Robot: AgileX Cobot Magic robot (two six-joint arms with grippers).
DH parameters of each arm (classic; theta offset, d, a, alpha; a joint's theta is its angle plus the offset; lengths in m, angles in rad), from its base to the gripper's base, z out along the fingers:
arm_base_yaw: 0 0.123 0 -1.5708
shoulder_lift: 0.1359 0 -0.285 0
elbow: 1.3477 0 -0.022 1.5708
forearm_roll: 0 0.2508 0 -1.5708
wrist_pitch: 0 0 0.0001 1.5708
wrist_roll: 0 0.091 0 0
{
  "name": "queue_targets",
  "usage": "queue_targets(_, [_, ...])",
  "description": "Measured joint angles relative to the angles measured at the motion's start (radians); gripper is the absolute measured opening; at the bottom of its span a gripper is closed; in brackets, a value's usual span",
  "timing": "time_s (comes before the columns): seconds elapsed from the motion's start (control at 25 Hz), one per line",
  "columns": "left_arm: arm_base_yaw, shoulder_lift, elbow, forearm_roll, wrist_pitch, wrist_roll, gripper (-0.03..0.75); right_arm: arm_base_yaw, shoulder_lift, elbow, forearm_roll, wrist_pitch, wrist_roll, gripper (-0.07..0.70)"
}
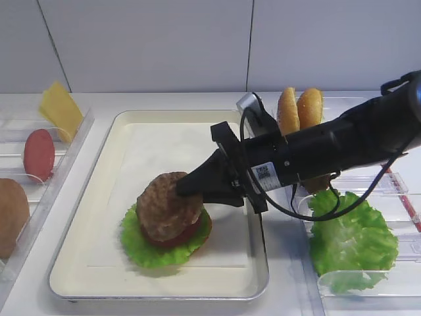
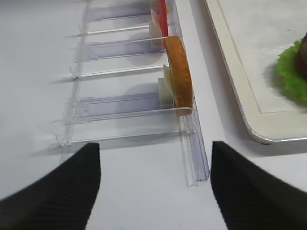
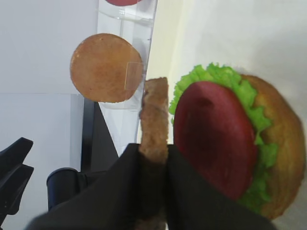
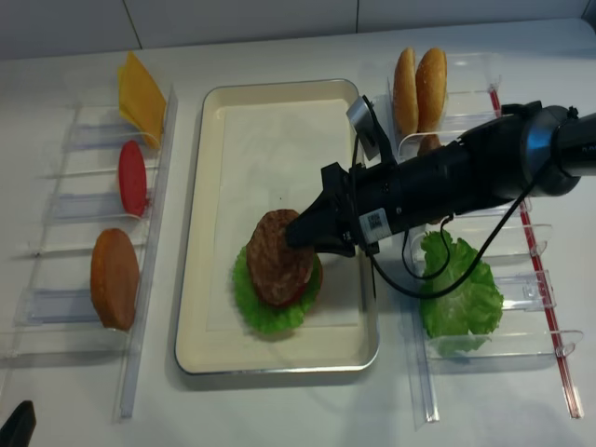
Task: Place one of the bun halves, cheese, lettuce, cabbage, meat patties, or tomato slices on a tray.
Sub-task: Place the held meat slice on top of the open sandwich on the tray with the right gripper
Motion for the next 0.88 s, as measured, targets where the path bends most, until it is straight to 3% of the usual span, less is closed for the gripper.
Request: queue_targets(0.88, [0.000,0.000,0.000,0.000,0.000,0.000,0.473,0.006,0.000,0.000,0.015,-0.037,0.024,0.144])
